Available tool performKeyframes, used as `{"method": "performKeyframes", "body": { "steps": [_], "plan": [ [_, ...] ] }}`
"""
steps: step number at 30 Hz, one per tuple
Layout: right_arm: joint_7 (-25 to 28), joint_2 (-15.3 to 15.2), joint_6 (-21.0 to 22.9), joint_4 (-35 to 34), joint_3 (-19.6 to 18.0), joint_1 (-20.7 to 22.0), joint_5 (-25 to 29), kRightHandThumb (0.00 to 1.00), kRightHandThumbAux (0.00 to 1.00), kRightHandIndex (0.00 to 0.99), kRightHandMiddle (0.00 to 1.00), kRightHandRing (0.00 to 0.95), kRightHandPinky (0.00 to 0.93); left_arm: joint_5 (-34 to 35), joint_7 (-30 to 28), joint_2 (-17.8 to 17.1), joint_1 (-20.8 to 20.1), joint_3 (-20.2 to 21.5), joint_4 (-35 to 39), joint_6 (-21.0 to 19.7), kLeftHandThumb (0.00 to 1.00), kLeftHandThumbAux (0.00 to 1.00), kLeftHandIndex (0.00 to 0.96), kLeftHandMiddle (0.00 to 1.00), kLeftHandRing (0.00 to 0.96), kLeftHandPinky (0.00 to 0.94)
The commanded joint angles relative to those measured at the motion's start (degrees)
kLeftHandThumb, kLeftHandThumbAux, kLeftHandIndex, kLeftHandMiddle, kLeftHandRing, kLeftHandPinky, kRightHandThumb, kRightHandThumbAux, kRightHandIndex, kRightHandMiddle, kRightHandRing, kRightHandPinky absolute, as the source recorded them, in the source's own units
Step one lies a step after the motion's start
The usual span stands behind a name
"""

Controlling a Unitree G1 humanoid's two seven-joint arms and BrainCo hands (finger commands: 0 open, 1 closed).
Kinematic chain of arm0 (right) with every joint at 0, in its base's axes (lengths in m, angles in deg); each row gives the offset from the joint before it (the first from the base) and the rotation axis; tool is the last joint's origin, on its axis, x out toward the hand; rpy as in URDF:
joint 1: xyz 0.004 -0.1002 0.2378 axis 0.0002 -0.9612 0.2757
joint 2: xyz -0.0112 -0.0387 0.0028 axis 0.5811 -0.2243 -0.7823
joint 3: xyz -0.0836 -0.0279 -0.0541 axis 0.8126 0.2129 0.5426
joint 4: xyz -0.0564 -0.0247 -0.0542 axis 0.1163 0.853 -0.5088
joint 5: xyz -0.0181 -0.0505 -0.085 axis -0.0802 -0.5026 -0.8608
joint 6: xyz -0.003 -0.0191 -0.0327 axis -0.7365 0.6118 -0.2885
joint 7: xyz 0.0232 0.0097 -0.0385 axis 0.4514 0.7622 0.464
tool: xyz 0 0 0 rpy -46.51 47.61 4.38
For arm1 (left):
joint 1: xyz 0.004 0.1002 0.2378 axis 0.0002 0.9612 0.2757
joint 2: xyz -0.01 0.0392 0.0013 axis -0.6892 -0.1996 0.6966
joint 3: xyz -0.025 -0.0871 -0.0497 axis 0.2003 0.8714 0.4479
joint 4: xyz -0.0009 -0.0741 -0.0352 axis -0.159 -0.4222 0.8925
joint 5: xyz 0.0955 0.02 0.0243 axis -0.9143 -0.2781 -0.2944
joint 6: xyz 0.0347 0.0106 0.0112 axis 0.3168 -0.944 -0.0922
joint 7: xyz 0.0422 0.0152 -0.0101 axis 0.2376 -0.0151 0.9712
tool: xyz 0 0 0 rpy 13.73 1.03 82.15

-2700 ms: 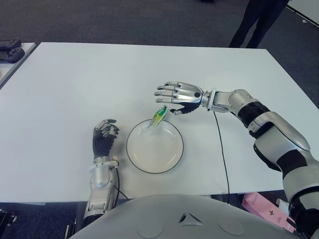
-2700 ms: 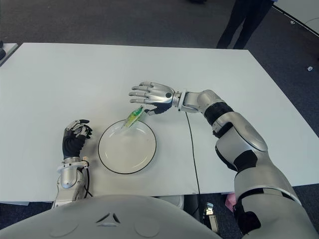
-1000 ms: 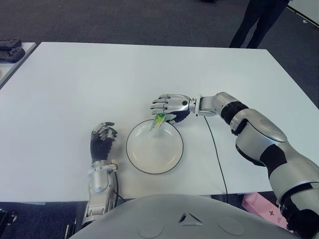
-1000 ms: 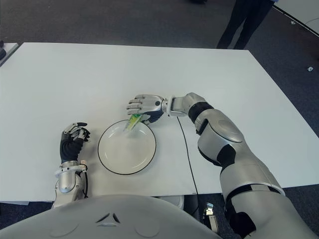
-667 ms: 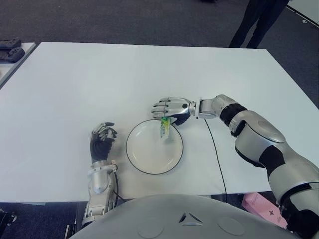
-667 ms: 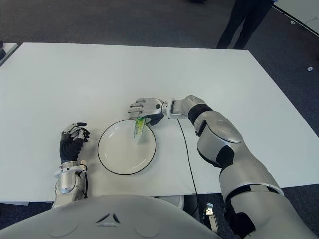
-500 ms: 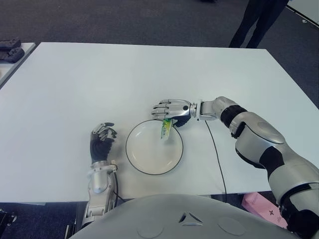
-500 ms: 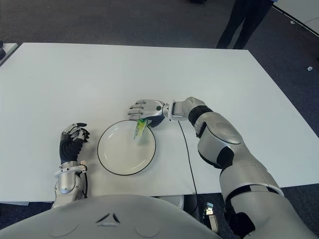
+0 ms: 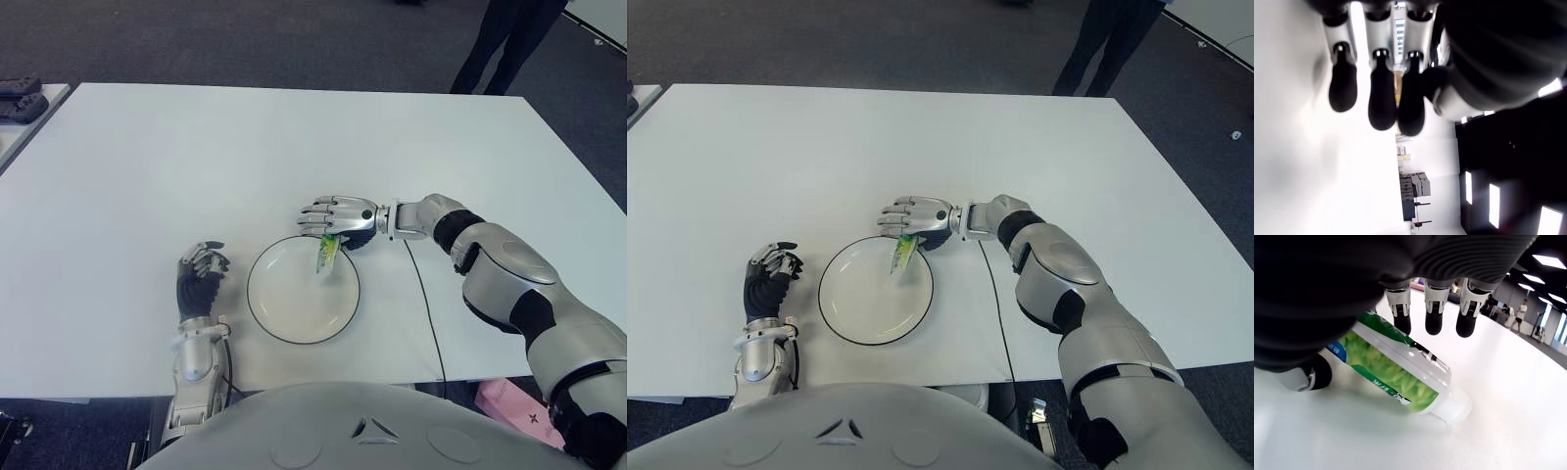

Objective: Put the toothpaste on the table into the plate.

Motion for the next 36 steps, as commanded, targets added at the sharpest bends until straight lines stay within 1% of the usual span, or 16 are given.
{"method": "performKeyframes", "body": {
  "steps": [1,4,7,10,18,22,26,29,33,36],
  "plan": [
    [-7.1,0.2,1.8,-0.3,0.7,-1.5,-1.2,0.666,0.579,0.416,0.655,0.656,0.68,0.7,-0.2,-0.1,0.6,0.2,-0.7,-1.1,0.704,0.719,0.435,0.654,0.644,0.634],
    [-10.8,0.5,2.3,0.1,-0.1,-2.3,-0.2,0.705,0.664,0.433,0.751,0.761,0.802,0.8,-0.4,-0.3,0.6,0.2,-0.7,-1.5,0.704,0.719,0.435,0.656,0.645,0.635],
    [-13.6,0.9,3.3,0.7,-1.0,-3.1,0.8,0.717,0.694,0.439,0.812,0.823,0.865,0.5,0.0,-0.3,0.5,0.2,-0.6,-1.6,0.704,0.719,0.436,0.658,0.646,0.64],
    [-15.2,1.3,3.6,1.3,-1.7,-3.6,1.4,0.719,0.706,0.44,0.849,0.856,0.893,0.4,0.2,-0.3,0.3,0.2,-0.7,-1.5,0.706,0.719,0.436,0.657,0.645,0.641],
    [-16.2,1.5,3.3,1.8,-3.3,-3.8,2.6,0.713,0.716,0.44,0.91,0.905,0.921,0.2,0.4,-0.4,0.0,0.3,-1.0,-1.2,0.707,0.719,0.436,0.654,0.643,0.64],
    [-16.1,0.7,2.0,0.6,-4.6,-3.0,3.5,0.71,0.718,0.439,0.926,0.916,0.923,0.3,0.2,-0.5,-0.2,0.3,-1.3,-1.1,0.707,0.719,0.436,0.654,0.642,0.64],
    [-16.9,0.9,1.6,0.8,-5.6,-3.5,4.3,0.71,0.719,0.439,0.931,0.918,0.92,0.2,0.2,-0.5,-0.6,0.2,-1.6,-1.2,0.707,0.719,0.436,0.655,0.643,0.641],
    [-17.8,0.5,0.5,0.5,-6.6,-3.7,5.3,0.709,0.721,0.438,0.926,0.912,0.907,0.2,0.0,-0.6,-0.7,0.1,-1.4,-2.0,0.706,0.719,0.435,0.651,0.64,0.631],
    [-19.6,-0.6,-0.9,-0.8,-8.2,-3.1,6.1,0.709,0.721,0.438,0.921,0.909,0.905,0.0,-0.1,-0.7,-0.9,-0.1,-1.3,-2.6,0.705,0.719,0.435,0.651,0.641,0.634],
    [-19.7,-1.4,-2.7,-2.1,-9.4,-2.7,7.2,0.709,0.722,0.438,0.918,0.906,0.902,-0.1,0.1,-0.7,-1.2,-0.1,-1.4,-2.6,0.704,0.719,0.435,0.651,0.64,0.633]
  ]
}}
